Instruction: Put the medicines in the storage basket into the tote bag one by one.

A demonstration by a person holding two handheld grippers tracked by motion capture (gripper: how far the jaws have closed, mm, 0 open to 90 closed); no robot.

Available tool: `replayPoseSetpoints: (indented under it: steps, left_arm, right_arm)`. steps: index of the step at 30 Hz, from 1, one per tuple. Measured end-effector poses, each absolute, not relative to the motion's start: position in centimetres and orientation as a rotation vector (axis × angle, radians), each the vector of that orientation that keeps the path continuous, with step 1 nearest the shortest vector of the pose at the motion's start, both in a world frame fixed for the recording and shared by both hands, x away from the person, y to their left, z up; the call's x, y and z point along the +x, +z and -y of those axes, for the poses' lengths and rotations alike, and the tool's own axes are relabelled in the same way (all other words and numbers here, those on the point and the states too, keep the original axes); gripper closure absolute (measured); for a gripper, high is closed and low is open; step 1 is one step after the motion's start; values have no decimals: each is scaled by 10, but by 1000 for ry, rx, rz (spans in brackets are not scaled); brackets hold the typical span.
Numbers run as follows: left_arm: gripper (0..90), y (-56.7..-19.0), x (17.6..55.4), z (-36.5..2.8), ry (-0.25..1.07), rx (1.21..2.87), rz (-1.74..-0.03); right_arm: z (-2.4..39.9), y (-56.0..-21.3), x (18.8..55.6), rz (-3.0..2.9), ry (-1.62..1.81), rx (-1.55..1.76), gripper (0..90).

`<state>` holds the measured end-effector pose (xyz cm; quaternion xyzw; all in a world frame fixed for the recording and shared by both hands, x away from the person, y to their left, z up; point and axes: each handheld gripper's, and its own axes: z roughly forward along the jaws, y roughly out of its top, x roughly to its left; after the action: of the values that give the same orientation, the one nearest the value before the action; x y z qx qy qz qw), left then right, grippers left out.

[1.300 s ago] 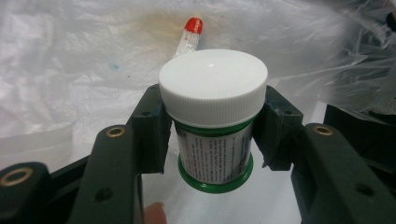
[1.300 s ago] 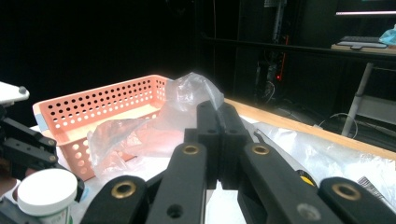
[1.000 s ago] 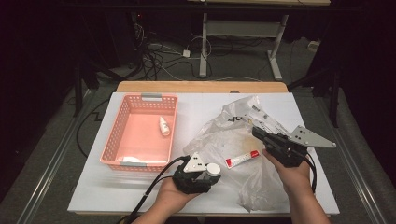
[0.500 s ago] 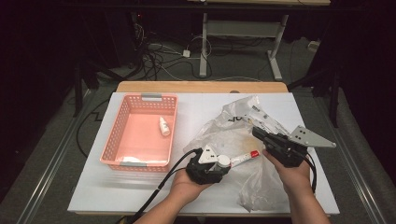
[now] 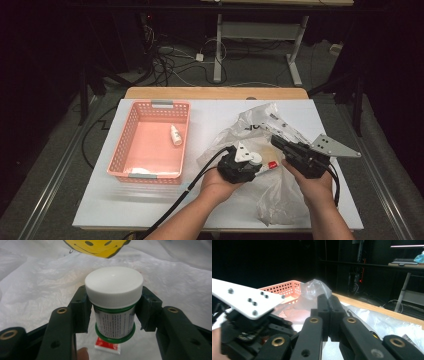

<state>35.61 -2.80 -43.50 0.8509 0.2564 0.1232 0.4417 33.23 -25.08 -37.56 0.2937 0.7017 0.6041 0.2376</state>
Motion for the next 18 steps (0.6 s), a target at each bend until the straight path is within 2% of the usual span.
replayPoseSetpoints:
  steps: [6, 18]
  left_arm:
    - [502, -443, 373, 48, 393, 2105, -647]
    - [500, -468, 394, 55, 390, 2136, -755]
  right_arm:
    - [251, -377, 334, -1925, 1659, 809, 900]
    - [252, -378, 334, -1927, 1659, 809, 900]
